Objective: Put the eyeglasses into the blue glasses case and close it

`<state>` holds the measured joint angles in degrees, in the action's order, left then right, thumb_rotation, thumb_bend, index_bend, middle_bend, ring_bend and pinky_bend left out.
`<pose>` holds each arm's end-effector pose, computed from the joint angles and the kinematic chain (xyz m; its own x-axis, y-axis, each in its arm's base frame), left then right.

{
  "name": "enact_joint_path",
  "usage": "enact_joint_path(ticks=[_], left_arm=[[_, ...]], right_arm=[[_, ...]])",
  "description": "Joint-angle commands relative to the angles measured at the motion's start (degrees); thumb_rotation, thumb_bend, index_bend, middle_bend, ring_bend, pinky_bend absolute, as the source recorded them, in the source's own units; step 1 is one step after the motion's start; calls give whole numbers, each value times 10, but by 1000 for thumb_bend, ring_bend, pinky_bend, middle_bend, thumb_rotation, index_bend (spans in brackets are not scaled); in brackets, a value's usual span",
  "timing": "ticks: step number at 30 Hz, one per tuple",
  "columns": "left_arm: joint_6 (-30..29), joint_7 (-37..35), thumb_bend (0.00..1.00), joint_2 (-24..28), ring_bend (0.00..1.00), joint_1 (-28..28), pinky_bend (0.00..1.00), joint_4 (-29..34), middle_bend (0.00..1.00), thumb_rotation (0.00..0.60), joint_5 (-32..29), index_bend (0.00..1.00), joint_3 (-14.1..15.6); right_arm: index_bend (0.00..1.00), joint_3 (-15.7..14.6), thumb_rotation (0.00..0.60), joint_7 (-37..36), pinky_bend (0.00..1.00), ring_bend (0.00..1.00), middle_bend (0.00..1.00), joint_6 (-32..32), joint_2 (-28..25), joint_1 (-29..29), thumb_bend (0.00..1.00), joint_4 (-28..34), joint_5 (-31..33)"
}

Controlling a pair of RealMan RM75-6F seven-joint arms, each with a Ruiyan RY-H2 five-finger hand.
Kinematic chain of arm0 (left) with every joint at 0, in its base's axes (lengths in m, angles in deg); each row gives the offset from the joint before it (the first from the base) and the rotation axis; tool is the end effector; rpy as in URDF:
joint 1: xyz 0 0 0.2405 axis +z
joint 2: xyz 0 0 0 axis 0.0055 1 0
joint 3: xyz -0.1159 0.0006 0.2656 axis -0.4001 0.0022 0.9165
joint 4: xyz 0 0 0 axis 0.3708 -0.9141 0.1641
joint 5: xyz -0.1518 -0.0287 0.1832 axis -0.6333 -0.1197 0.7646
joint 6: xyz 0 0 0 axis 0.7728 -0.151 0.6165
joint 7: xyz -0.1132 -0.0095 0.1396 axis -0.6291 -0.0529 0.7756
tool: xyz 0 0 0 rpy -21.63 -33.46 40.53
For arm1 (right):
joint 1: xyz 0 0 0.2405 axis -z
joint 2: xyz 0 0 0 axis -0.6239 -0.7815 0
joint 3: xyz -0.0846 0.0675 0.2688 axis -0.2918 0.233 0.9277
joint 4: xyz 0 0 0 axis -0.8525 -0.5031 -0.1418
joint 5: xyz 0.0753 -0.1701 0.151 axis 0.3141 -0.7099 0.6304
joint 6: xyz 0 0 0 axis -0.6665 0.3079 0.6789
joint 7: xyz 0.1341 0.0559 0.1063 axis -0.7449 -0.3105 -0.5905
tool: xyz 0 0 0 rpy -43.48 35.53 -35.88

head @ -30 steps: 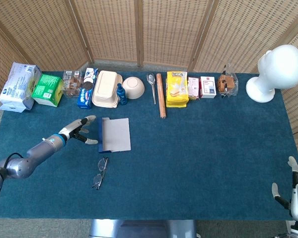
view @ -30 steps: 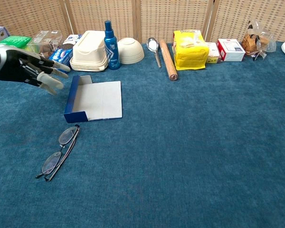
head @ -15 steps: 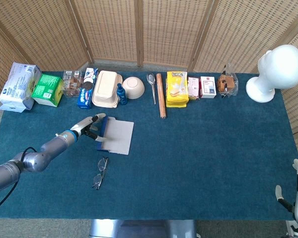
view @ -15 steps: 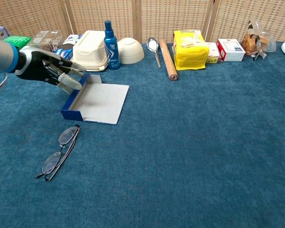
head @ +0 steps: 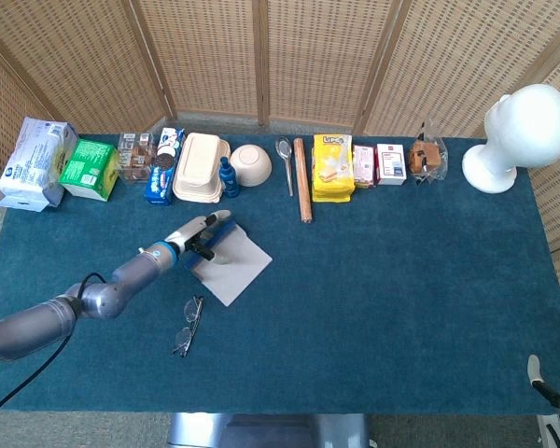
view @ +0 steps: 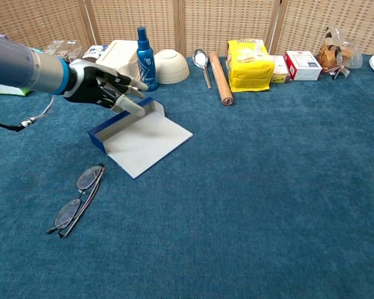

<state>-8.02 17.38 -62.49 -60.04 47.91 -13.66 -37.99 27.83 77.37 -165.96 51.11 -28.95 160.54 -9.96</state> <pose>-0.1542 0.4988 -0.0755 -0.3023 0.6972 0.6500 0.9532 0.2205 0.2068 -0.3881 -0.1324 0.1471 0.3235 0.1951 0.9259 -0.9184 0.3002 0.2576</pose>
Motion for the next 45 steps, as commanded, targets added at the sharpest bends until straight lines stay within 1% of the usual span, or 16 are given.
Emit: enact_joint_path(ticks=[1,11,15,27,32,35,39,42,43,45], left_arm=[[-5,7,141,-10,0,-9,146,5,45,600,-2,0,-5],[-3,27,141,-21,0,-21,142,25,46,600,12,0,-16],[5,33,141,-21,0,-20,133,42,47,600,29,0,-27],[40,46,140,19,0,22,116,121,52,600,97,0,-60],[38,52,142,24,0,39,108,135,53,600,120,0,-72],[19,64,142,23,0,43,98,133,52,600,137,0,-74],[-71,119,144,26,0,53,60,133,53,600,196,6,-66],[-139,166,147,30,0,63,21,137,55,600,248,43,-52],[-176,201,149,38,0,69,10,141,57,600,292,59,-37],[-222,220,153,45,0,83,1,149,61,600,334,79,-20]], right_arm=[[5,0,600,0,48,0,189,-1,-1,2,387,1,0],[3,2,600,-2,55,0,189,1,-1,4,387,2,0],[3,3,600,-4,54,0,188,-1,-2,7,387,1,0],[0,5,600,-6,55,0,189,2,-2,7,386,1,-3],[0,5,600,-5,55,0,189,2,-2,7,387,2,-5],[0,5,600,-6,54,0,188,1,-2,8,386,2,-5],[0,6,600,-5,55,0,189,4,-4,6,386,4,-5],[0,8,600,-4,55,0,189,7,-4,4,386,4,-5],[0,9,600,-3,55,0,189,10,-3,1,387,4,-7],[0,10,600,-1,55,0,189,14,-2,-2,387,4,-7]])
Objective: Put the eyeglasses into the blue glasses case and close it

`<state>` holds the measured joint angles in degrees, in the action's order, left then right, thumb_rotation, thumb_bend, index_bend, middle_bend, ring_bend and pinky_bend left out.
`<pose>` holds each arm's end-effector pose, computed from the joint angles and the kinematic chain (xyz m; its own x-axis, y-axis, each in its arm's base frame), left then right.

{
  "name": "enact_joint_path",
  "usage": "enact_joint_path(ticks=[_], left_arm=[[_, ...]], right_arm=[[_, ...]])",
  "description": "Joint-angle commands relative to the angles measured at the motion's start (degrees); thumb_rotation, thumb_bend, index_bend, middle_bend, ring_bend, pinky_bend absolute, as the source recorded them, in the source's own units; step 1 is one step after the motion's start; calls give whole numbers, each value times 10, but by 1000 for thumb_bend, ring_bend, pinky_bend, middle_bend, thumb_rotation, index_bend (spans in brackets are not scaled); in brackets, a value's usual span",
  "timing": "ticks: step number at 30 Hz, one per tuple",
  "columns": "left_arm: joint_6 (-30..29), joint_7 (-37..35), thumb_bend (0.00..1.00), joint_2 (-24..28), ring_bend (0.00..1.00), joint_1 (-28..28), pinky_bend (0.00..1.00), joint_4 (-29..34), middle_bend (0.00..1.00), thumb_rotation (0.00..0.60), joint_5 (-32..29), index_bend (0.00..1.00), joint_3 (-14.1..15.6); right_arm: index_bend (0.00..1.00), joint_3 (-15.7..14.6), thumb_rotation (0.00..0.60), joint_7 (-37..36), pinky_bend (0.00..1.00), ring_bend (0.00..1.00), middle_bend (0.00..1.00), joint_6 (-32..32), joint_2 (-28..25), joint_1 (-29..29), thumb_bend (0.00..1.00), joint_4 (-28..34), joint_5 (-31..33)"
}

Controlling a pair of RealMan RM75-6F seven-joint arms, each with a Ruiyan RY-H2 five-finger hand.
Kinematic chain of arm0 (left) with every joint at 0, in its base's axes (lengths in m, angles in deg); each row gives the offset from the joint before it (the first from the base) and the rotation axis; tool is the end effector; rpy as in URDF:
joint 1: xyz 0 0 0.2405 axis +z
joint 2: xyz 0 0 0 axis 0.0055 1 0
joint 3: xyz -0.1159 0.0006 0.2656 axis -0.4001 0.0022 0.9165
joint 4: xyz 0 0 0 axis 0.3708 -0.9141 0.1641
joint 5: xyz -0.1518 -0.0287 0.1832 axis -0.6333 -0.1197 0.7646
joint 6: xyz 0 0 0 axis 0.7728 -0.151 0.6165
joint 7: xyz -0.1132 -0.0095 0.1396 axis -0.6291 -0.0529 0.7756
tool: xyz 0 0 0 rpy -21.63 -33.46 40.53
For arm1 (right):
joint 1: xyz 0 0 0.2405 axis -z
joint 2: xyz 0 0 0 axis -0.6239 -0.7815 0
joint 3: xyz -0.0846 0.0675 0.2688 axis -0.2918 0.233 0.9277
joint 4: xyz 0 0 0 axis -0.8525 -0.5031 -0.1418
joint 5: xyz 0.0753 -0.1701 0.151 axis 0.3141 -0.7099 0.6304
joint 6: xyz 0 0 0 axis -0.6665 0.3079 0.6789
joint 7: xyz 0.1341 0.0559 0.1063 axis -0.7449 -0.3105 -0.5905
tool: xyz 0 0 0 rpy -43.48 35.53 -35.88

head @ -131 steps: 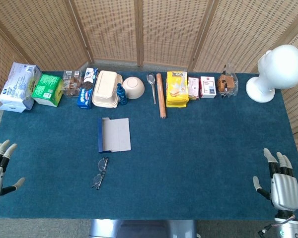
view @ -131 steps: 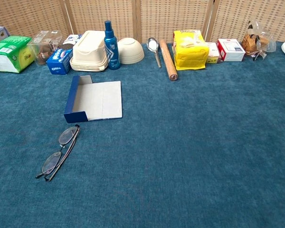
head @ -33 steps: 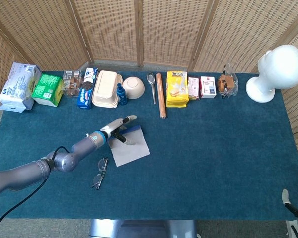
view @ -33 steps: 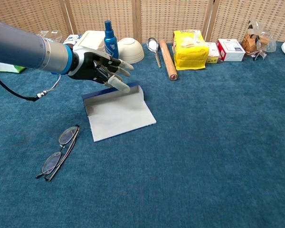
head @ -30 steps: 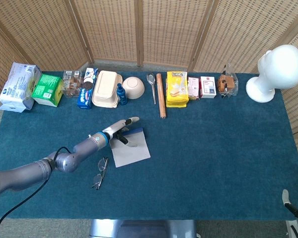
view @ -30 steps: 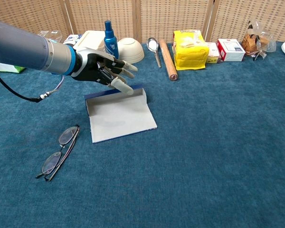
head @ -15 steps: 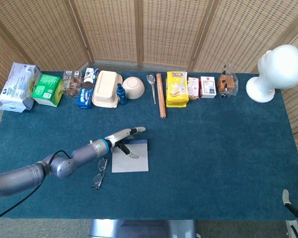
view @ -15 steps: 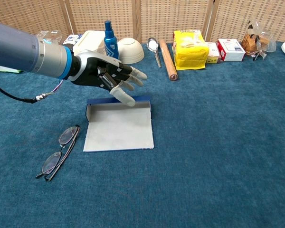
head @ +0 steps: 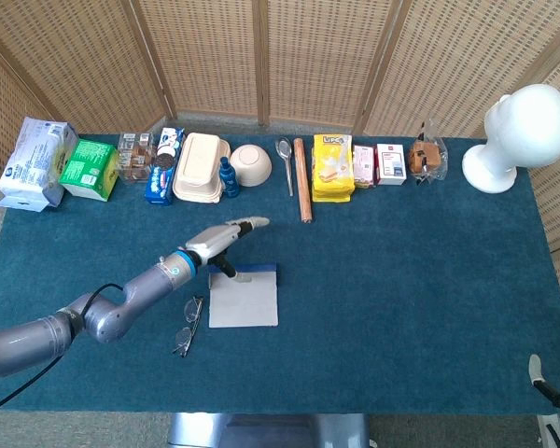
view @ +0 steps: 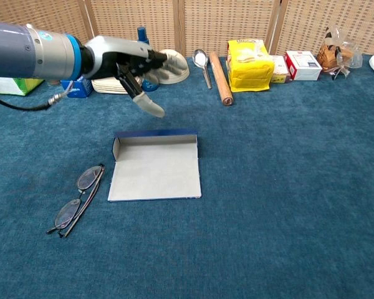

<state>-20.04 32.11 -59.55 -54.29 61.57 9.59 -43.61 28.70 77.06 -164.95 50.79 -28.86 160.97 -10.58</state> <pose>-0.0923 0.4646 -0.0568 0.1673 0.6322 0.7565 0.9423 -0.3281 0.0658 -0.3863 -0.1362 0.1478 0.3129 0.1950 0.9296 -0.9239 0.2896 0.2503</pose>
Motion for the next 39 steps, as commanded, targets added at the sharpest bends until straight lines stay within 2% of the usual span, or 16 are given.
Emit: enact_joint_path(ticks=[1,5,7,13,19,22,29,39], left_arm=[[-124,77,155,19,0,33,0,14,64,600,124,88,45],[-205,45,159,32,0,60,0,9,73,600,211,138,92],[-259,24,161,42,0,76,0,-3,77,600,269,162,126],[-340,-3,169,56,0,89,0,-35,76,600,364,179,188],[-406,9,174,66,0,103,0,-55,75,600,429,187,236],[-444,18,174,70,0,121,0,-69,72,600,464,202,271],[-470,48,174,59,0,131,0,-115,63,600,503,204,310],[-494,81,174,27,0,136,0,-191,53,600,520,199,325]], right_arm=[[0,2,600,3,55,0,189,5,2,-5,387,0,-1],[0,3,600,7,55,0,188,14,4,-13,387,0,-4],[0,3,600,11,55,0,188,19,6,-16,386,0,-4],[0,3,600,20,54,0,188,25,10,-22,387,3,-5],[0,3,600,29,55,0,189,32,14,-29,386,7,-6],[0,4,600,39,55,0,188,39,16,-36,386,12,-8],[0,3,600,53,54,0,189,43,18,-42,388,22,-8],[0,2,600,61,56,0,188,39,18,-42,387,29,-7]])
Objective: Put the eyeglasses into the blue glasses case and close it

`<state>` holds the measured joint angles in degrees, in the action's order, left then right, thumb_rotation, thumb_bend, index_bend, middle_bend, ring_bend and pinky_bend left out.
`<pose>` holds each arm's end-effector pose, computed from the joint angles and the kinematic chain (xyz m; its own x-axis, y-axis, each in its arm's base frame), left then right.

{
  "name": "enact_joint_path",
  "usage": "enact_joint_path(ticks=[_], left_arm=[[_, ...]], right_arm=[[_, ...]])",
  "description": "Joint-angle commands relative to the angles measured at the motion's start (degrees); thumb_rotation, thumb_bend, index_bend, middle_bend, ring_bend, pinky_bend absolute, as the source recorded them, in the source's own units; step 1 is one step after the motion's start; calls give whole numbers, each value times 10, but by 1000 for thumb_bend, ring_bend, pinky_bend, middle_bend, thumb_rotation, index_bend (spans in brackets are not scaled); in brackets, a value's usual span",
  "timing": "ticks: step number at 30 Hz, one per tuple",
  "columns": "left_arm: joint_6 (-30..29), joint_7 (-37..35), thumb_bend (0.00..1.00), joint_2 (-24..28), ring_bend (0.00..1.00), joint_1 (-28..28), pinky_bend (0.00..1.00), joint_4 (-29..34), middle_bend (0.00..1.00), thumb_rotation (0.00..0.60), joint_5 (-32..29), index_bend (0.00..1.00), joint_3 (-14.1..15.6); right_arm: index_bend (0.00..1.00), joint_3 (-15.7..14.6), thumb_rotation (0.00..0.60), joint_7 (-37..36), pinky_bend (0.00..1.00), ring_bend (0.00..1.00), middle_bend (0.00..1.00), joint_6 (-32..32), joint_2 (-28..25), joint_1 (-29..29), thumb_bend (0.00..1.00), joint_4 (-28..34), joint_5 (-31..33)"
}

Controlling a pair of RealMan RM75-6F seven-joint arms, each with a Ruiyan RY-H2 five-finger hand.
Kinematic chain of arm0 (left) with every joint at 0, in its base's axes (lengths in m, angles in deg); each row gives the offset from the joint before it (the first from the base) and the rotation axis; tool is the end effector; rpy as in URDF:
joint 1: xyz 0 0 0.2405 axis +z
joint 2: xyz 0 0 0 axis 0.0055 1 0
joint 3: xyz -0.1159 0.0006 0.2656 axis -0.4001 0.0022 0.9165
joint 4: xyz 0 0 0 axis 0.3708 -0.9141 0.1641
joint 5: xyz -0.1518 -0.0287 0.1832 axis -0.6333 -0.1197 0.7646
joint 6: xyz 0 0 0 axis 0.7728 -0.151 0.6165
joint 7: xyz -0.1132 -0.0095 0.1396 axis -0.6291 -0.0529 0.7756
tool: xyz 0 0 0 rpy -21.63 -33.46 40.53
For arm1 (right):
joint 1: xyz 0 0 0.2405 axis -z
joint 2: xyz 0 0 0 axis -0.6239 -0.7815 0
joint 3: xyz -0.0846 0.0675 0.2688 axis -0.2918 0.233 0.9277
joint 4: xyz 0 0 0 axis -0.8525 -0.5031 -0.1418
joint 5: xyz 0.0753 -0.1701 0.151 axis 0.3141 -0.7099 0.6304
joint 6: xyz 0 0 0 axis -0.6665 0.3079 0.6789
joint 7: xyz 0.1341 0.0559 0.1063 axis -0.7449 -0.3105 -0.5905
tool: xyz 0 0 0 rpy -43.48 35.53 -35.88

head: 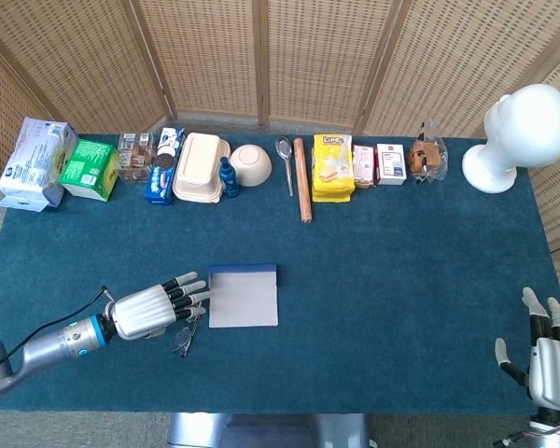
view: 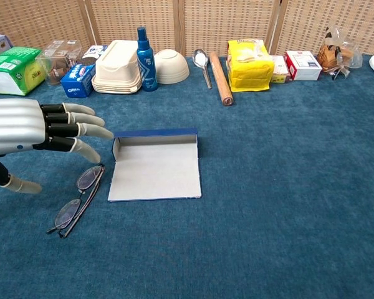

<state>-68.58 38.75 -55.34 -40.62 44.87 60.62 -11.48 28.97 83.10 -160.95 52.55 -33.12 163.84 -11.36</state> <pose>-0.2557 0.3286 -0.0102 0.7669 0.0189 0.6415 0.2983 -0.8955 -0.3302 -0.3625 -0.1697 0.1215 0.3082 0.1400 0.9410 -0.9361 0.2206 0.2738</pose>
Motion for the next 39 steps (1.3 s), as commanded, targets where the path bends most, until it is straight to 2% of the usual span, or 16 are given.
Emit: enact_joint_path(ticks=[1,23,31,39], left_arm=[[-12,17,174,-22,0,-1,0,-33,53,600,12,199,4],[-48,12,173,-115,0,-25,0,-167,61,600,26,252,24],[-54,6,180,-134,0,-32,0,-195,89,600,26,337,31],[-64,-5,179,-157,0,-36,0,-225,102,600,26,365,39]], right_arm=[[0,-1,600,0,56,0,189,-1,0,1,387,0,1],[0,-2,600,-6,57,0,189,-20,-9,14,386,2,8],[0,-1,600,-8,58,0,189,-25,-9,18,387,2,10],[0,-1,600,-7,62,0,188,-29,-11,21,384,3,11]])
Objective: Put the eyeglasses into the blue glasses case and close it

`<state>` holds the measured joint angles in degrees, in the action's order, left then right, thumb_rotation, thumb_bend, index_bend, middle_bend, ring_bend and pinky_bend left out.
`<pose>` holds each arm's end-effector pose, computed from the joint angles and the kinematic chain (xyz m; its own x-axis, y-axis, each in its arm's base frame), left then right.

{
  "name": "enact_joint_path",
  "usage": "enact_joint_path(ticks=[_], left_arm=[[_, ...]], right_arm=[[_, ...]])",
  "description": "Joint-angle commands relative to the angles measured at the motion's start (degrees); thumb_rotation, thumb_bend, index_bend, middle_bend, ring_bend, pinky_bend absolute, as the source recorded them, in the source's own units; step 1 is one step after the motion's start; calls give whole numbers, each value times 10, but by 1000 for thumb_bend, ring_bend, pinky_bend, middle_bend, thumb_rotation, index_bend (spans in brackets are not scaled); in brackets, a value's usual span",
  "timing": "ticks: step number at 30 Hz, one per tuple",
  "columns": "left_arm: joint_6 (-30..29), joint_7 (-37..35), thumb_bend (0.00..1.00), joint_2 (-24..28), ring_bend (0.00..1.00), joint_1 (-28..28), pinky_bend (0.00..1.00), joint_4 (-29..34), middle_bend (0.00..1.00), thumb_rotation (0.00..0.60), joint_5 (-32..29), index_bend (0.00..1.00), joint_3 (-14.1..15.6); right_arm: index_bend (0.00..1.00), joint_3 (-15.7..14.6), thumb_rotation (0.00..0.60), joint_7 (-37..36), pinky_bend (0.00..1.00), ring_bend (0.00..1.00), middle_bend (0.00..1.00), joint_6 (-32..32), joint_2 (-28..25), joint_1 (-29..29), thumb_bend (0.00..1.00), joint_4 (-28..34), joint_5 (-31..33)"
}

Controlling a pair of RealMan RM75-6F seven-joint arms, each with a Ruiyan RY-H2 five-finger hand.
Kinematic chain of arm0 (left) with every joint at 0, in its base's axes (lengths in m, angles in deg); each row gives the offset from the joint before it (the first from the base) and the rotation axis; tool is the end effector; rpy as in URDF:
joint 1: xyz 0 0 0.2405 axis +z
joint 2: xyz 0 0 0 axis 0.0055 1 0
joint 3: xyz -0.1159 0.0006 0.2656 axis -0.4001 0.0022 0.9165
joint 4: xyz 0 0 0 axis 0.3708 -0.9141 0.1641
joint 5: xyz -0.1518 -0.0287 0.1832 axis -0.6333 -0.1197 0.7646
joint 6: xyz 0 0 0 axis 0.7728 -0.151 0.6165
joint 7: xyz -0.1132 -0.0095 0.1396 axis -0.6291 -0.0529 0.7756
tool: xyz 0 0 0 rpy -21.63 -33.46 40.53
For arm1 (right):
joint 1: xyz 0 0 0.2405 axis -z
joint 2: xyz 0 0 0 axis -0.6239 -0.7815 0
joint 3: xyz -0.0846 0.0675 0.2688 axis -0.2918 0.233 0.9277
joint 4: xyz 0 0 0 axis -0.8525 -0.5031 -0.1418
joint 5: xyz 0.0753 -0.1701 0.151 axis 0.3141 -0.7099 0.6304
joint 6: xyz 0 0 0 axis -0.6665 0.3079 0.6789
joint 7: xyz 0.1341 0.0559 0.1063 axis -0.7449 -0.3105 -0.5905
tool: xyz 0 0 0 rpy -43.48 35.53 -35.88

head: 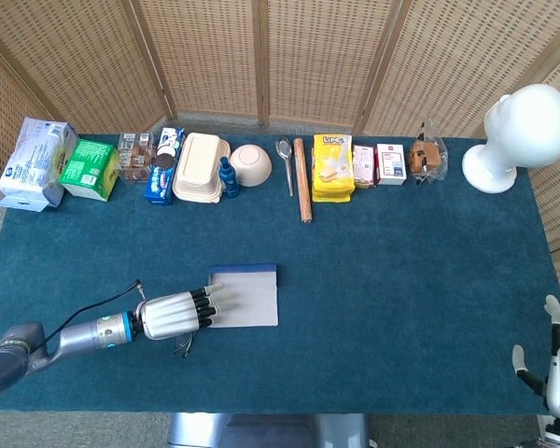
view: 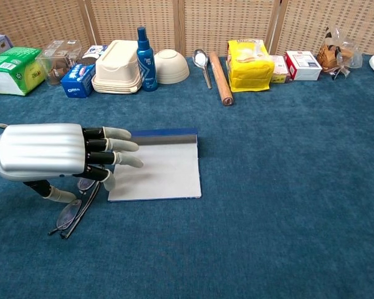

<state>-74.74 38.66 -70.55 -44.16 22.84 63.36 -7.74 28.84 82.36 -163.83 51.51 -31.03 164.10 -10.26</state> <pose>-0.2469 0.3455 -0.0714 0.7776 -0.1603 0.6080 0.0678 -0.9400 -0.3345 -0.3705 -0.1534 0.1364 0.3252 0.1742 0.9295 -0.9228 0.2734 0.2716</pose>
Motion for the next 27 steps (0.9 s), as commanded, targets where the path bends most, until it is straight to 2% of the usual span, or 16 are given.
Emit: enact_joint_path(ticks=[1,12,19,27], left_arm=[[-4,-7,180,-7,0,-1,0,-9,104,600,-2,372,4],[-22,-16,181,-21,0,-3,0,-34,139,600,-9,509,13],[-33,-24,183,-31,0,-3,0,-45,210,600,-15,612,16],[-37,-25,186,-34,2,-7,0,-47,229,600,-22,652,17]], right_arm=[[0,0,600,0,63,0,188,-1,-1,1,384,1,0],[0,1,600,-2,64,0,188,-2,-2,3,377,1,1],[1,1,600,-5,64,0,188,-3,-3,4,356,1,2],[1,0,600,-8,65,0,188,-7,-4,8,354,0,1]])
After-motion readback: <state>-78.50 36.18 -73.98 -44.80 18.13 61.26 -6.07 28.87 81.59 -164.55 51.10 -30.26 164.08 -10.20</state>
